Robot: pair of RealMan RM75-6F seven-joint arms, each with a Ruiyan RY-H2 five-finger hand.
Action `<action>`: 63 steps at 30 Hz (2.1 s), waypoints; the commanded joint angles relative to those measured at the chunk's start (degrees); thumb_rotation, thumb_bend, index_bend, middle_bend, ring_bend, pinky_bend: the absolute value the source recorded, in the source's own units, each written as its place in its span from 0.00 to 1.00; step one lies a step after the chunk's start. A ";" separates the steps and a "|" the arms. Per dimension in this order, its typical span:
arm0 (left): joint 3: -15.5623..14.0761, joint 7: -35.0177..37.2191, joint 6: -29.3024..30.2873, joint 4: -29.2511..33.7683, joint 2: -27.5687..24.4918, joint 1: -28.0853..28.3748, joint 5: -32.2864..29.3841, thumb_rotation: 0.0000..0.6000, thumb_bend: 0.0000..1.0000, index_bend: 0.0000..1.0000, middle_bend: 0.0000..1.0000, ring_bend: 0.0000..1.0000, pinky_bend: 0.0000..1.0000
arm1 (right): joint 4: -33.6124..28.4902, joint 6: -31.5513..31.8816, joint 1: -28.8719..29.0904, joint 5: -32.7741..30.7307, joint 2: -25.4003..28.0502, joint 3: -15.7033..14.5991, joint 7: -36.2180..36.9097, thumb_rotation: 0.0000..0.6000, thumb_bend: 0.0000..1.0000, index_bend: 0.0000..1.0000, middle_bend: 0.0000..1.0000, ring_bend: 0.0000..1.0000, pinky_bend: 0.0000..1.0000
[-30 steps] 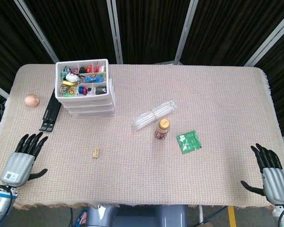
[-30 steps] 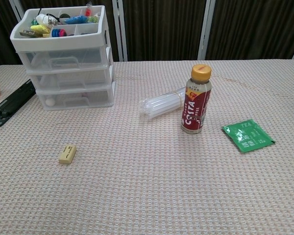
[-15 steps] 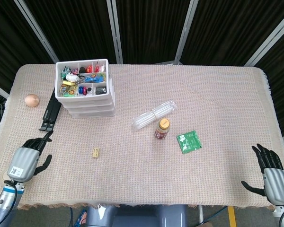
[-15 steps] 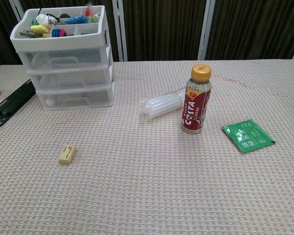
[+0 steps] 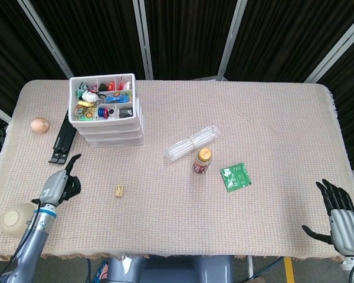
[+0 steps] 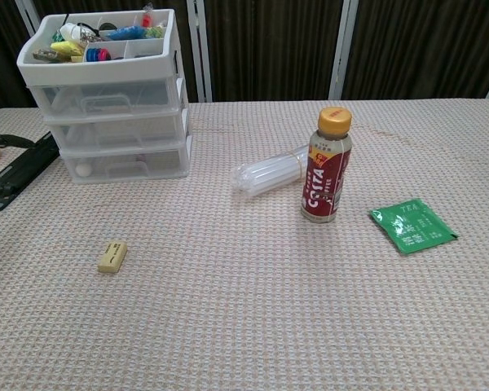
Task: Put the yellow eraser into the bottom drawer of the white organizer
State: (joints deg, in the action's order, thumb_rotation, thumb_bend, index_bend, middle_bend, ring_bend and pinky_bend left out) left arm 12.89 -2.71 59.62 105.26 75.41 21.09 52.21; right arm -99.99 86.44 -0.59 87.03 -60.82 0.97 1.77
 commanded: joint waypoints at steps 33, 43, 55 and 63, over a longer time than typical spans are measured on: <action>12.25 3.75 -13.41 -15.79 13.37 22.27 -45.95 1.00 0.84 0.00 0.92 0.88 0.72 | -0.83 -0.02 -0.35 -0.65 0.73 0.16 2.16 1.00 0.04 0.01 0.00 0.00 0.00; 13.39 4.14 -15.56 -19.18 14.87 24.86 -52.28 1.00 0.84 0.00 0.92 0.88 0.72 | -1.19 0.08 -0.44 -0.68 0.91 0.23 2.98 1.00 0.04 0.01 0.00 0.00 0.00; 13.52 3.39 -17.42 -24.38 17.23 27.53 -55.87 1.00 0.84 0.00 0.92 0.88 0.72 | -1.34 0.13 -0.58 -1.04 1.09 0.33 3.32 1.00 0.04 0.01 0.00 0.00 0.00; 13.85 3.74 -18.72 -28.02 19.34 28.46 -55.13 1.00 0.84 0.00 0.92 0.88 0.72 | -1.42 0.33 -0.72 -1.07 1.16 0.39 3.41 1.00 0.04 0.01 0.00 0.00 0.00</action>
State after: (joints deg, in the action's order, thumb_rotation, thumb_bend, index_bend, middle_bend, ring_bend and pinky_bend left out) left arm 26.62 0.81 41.27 77.65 94.34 49.44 -3.35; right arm -101.40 86.76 -1.31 85.95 -59.66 1.36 5.18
